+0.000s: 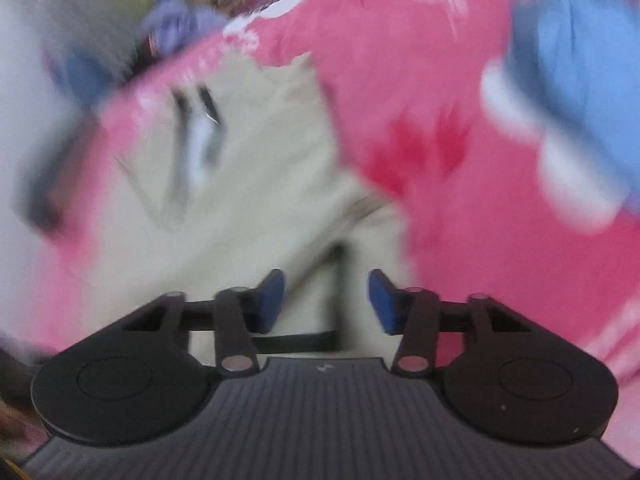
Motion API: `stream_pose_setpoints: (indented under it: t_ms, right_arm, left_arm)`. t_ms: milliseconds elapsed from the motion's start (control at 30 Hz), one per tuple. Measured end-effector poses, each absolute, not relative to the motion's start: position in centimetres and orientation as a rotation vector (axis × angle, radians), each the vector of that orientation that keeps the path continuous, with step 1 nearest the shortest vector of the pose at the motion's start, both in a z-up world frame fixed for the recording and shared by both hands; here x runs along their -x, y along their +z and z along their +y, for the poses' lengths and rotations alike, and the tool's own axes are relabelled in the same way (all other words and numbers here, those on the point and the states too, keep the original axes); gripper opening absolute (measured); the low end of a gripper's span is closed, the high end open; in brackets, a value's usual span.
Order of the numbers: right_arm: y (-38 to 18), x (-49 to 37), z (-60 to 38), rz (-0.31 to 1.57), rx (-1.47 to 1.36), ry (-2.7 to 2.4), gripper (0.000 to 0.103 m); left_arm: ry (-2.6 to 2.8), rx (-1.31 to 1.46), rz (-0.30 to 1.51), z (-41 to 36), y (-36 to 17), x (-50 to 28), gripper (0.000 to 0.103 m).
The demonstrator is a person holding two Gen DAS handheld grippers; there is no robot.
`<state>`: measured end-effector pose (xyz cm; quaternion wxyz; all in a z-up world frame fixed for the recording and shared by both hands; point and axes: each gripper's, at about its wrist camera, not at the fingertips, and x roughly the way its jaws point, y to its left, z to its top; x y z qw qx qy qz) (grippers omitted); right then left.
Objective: Fold clothes
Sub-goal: 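Release the sleeve on the sweatshirt front and lift the right tool away, then grasp the sweatshirt hem with the left tool while the right tool approaches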
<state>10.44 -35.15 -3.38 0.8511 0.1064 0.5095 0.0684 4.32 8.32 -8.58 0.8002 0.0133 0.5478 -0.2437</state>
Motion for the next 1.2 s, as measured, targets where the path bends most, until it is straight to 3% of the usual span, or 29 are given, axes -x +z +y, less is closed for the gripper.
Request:
stream_pose_setpoints:
  t_ms: [133, 267, 367, 633, 833, 1033, 1100, 1200]
  right_arm:
    - [-4.9, -10.4, -31.9, 1.011, 0.189, 0.163, 0.038]
    - [-7.5, -12.4, -31.5, 1.010, 0.282, 0.156, 0.032]
    - [-8.4, -13.7, -32.7, 1.035, 0.277, 0.152, 0.022]
    - [-6.7, -12.6, -34.8, 1.057, 0.099, 0.222, 0.023]
    - [-3.9, -12.8, -38.3, 1.042, -0.105, 0.146, 0.023]
    - [-6.7, -15.9, -39.3, 1.115, -0.175, 0.149, 0.023]
    - [-7.7, -16.4, -39.1, 1.140, -0.187, 0.171, 0.023]
    - [-7.8, -15.7, -38.6, 1.150, -0.181, 0.209, 0.023]
  left_arm:
    - [-0.531, -0.088, 1.197, 7.5, -9.0, -4.5, 0.008]
    - [-0.540, -0.116, 1.228, 7.1, -9.5, -5.1, 0.008]
    - [-0.547, -0.124, 1.242, 7.0, -9.6, -5.3, 0.008]
    - [-0.573, -0.101, 1.293, 7.7, -9.3, -6.3, 0.011]
    - [-0.609, -0.258, 1.237, 8.0, -3.9, -8.2, 0.021]
    - [-0.843, -0.380, 1.029, -2.7, -0.2, -12.8, 0.038]
    - [-0.945, -0.420, 0.949, -8.5, -1.0, -13.6, 0.043]
    - [-1.014, -0.535, 0.833, -16.3, -3.8, -13.4, 0.043]
